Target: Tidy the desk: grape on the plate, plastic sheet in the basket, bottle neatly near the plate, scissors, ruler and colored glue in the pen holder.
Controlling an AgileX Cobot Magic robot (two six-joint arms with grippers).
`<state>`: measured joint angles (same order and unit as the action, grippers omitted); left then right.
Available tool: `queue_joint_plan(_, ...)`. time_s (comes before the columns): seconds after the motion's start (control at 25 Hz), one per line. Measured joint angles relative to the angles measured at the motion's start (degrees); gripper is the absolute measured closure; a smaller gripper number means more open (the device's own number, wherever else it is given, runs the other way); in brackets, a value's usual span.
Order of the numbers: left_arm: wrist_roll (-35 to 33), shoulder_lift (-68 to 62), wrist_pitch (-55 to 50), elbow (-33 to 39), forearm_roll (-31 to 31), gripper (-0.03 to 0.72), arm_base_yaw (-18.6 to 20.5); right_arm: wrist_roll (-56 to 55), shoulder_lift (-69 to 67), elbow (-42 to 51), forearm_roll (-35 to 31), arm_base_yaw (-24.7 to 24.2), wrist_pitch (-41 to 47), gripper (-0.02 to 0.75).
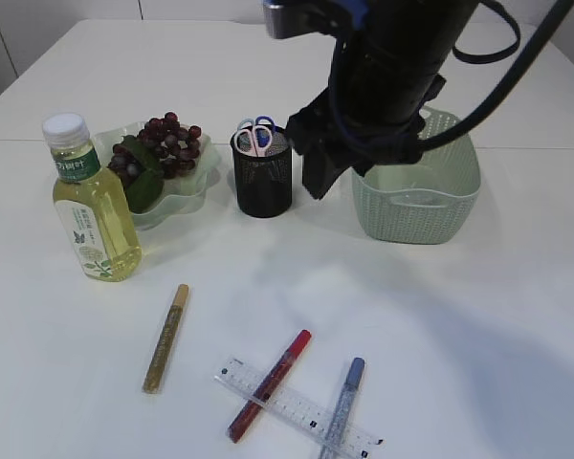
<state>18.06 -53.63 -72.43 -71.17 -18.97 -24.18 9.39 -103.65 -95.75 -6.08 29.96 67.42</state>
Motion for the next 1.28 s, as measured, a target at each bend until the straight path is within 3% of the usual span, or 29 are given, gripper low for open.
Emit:
queue_joint_plan(0.2, 0.0, 0.0, 0.0, 0.0, 0.0, 0.399, 0.0, 3.1, 0.1, 0.0, -0.1, 3.8, 2.8, 0.256)
queue_joint_plan(0.44, 0.0, 0.0, 0.0, 0.0, 0.3, 0.399, 0.0, 1.2, 0.1, 1.3, -3.2, 4.6, 2.9, 0.255)
queue_joint_plan(0.88, 0.0, 0.0, 0.0, 0.0, 0.5, 0.399, 0.0, 1.0, 0.1, 15.4, -2.9, 6.1, 2.8, 0.251)
queue_joint_plan(1.28, 0.0, 0.0, 0.0, 0.0, 1.6, 0.400, 0.0, 5.6, 0.1, 22.7, -2.7, 12.8, -7.3, 0.248)
